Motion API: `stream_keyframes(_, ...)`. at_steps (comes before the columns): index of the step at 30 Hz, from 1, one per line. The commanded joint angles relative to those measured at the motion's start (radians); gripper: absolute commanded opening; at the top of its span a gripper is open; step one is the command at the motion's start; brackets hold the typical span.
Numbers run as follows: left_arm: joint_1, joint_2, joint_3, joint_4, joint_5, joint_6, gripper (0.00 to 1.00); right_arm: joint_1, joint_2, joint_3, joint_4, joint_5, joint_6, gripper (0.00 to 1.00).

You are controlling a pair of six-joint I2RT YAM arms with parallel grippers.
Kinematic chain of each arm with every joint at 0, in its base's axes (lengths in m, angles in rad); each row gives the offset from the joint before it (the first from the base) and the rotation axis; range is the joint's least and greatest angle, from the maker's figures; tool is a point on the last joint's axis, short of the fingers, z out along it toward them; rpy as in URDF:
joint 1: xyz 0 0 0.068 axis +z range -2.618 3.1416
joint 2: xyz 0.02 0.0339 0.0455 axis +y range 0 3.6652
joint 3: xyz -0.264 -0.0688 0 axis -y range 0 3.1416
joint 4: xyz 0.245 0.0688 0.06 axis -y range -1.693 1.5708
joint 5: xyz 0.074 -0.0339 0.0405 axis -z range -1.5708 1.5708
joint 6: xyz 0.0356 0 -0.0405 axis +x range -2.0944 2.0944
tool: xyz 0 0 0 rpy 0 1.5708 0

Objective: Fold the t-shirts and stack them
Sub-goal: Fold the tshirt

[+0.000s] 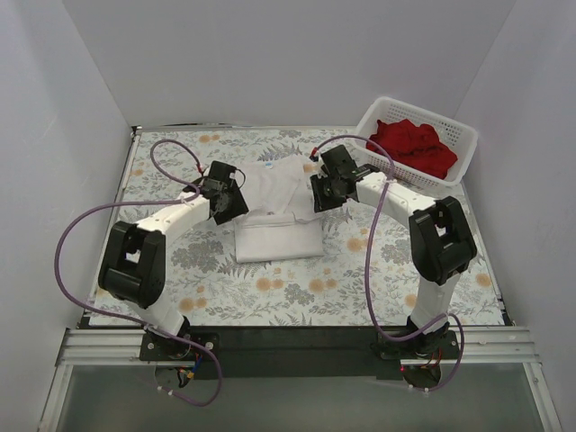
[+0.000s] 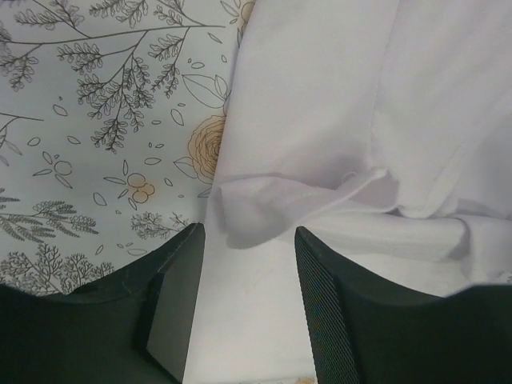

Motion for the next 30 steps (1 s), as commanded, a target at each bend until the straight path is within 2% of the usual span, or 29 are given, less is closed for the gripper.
stream_keyframes(1, -0.006, -0.171, -0.022, -0.010, -0.049, -0.018, 0.50, 0.008, -0.114, -0.008, 0.035, 0.056, -0.008, 0.34)
stream_keyframes(4, -0.058, -0.278, -0.097, -0.008, -0.072, -0.070, 0.50, 0.028, -0.160, -0.051, 0.057, 0.063, -0.005, 0.33)
stream_keyframes(6, -0.117, -0.306, -0.134, -0.004, -0.083, -0.101, 0.49, 0.047, -0.178, -0.099, 0.098, 0.041, 0.002, 0.26)
stream_keyframes(7, -0.139, -0.316, -0.150, 0.001, -0.092, -0.112, 0.48, 0.053, -0.180, -0.117, 0.114, 0.025, 0.007, 0.19)
stream_keyframes(11, -0.217, -0.288, -0.239, 0.044, -0.095, -0.155, 0.34, 0.094, -0.148, -0.171, 0.180, -0.028, 0.033, 0.11)
stream_keyframes(13, -0.228, -0.265, -0.254, 0.054, -0.097, -0.169, 0.31, 0.117, -0.114, -0.179, 0.207, -0.034, 0.039, 0.09)
stream_keyframes(19, -0.248, -0.192, -0.289, 0.079, -0.104, -0.173, 0.30, 0.127, -0.039, -0.175, 0.262, -0.037, 0.048, 0.08)
stream_keyframes(30, -0.253, -0.224, -0.349, 0.065, -0.098, -0.181, 0.30, 0.125, 0.108, -0.053, 0.279, 0.030, 0.009, 0.13)
